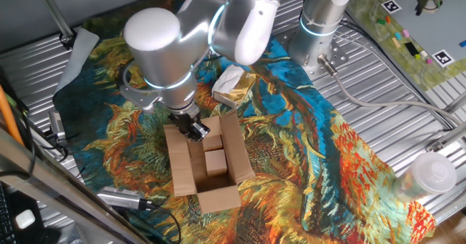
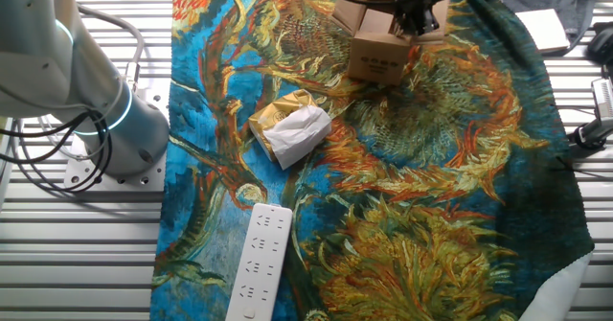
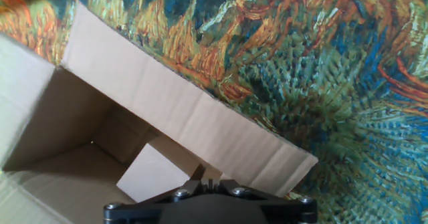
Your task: Cover the box
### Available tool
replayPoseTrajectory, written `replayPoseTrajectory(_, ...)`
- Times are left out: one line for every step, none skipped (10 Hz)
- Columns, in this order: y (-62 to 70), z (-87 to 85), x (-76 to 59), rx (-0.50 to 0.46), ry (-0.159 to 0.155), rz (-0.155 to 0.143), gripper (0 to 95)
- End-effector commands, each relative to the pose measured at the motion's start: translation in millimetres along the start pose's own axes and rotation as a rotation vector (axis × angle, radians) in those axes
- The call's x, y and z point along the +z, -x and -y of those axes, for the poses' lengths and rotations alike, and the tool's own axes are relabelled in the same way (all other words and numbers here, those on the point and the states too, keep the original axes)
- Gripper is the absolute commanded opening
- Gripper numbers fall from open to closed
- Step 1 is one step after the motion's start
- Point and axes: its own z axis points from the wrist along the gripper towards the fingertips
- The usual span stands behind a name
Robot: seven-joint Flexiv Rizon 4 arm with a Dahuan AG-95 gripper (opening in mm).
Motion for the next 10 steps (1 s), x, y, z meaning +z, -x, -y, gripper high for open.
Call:
replayPoseTrajectory(1.0,5.5,3.6,-0.138,-0.080,0.032,0.0)
replayPoseTrajectory(1.9,9.2,3.6,-0.171,-0.089,0.036,0.0)
replayPoseTrajectory(4.3,15.0,1.9,-0.214,-0.106,0.037,0.0)
replayPoseTrajectory(6.4,19.1,0.2,-0.241,-0.119,0.035,0.0)
replayPoseTrajectory(9.3,23.8,-0.8,-0.279,-0.131,0.040,0.0)
replayPoseTrajectory(10.5,25.6,-0.9,-0.296,-0.137,0.043,0.0)
replayPoseTrajectory(14.4,31.3,-0.8,-0.344,-0.152,0.056,0.0)
replayPoseTrajectory(16.2,33.6,-1.4,-0.358,-0.156,0.057,0.0)
replayPoseTrajectory(17.7,34.9,-2.3,-0.367,-0.161,0.055,0.0)
replayPoseTrajectory(18.3,35.8,-2.9,-0.383,-0.177,0.054,0.0)
